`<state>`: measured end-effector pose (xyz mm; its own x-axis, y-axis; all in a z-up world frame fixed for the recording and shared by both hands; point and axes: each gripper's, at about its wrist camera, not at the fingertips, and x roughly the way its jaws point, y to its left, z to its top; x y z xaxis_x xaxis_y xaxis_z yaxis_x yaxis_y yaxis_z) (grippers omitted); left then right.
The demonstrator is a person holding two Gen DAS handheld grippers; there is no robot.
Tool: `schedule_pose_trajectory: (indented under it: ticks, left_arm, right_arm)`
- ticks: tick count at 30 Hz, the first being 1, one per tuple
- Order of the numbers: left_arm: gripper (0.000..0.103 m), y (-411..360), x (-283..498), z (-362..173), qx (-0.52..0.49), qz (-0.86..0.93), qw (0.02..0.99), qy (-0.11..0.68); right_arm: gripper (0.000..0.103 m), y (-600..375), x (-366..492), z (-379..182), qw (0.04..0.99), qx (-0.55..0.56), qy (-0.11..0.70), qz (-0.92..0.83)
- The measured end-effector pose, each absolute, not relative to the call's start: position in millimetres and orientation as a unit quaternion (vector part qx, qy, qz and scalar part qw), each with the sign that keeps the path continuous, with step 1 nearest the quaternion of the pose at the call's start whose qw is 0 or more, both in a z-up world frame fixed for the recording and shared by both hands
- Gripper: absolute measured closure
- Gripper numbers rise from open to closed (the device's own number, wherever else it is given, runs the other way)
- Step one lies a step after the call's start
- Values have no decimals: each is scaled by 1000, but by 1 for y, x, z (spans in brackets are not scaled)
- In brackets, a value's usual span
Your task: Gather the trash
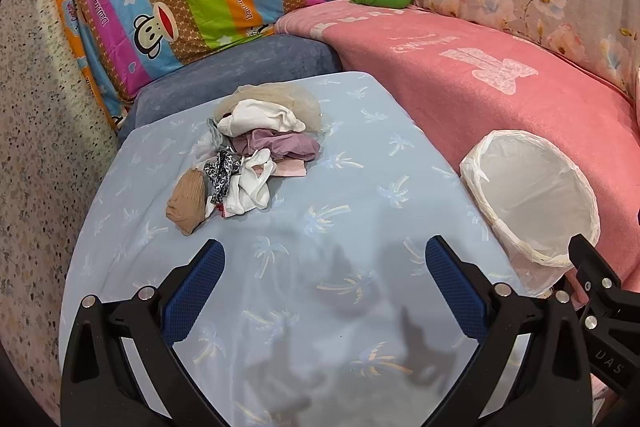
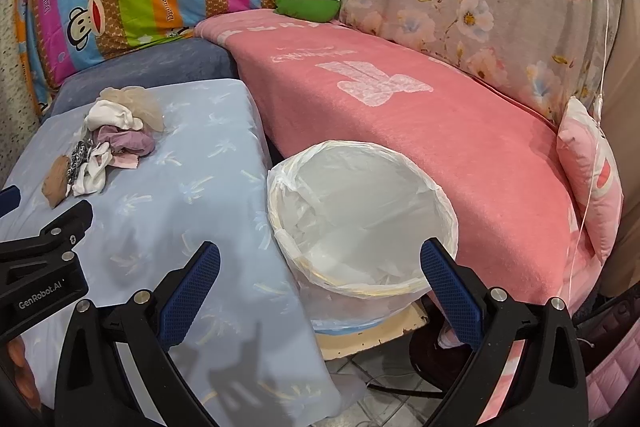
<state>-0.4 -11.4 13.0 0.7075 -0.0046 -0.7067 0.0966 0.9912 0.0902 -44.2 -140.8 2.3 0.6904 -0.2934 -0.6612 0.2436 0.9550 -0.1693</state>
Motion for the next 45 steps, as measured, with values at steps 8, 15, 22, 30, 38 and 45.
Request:
schedule_pose_trajectory:
  ticks: [8, 15, 22, 30, 38, 45]
  left_arm:
    - [7, -11, -1, 12, 59, -27, 923, 379]
    - [7, -10, -3, 15, 55, -26, 925, 376]
    - [7, -9, -3, 16, 53, -26, 925, 375]
    - [7, -7, -2, 16, 49, -27, 925, 375]
    - [7, -6, -2, 16, 49, -27, 926, 374]
    - [7, -5, -2, 16, 50, -26, 926, 373]
  right_arm:
    - [6, -142, -44, 4, 920, -35, 363, -145]
    - [6, -141, -44, 9, 921, -41, 361, -144]
    - [6, -137, -43, 8, 919, -51, 364, -145]
    - [6, -134, -43, 7, 919, -55, 362, -145]
    - [6, -134, -43, 10, 920, -55, 359, -146]
    - [6, -137, -44, 13, 921, -52, 357, -147]
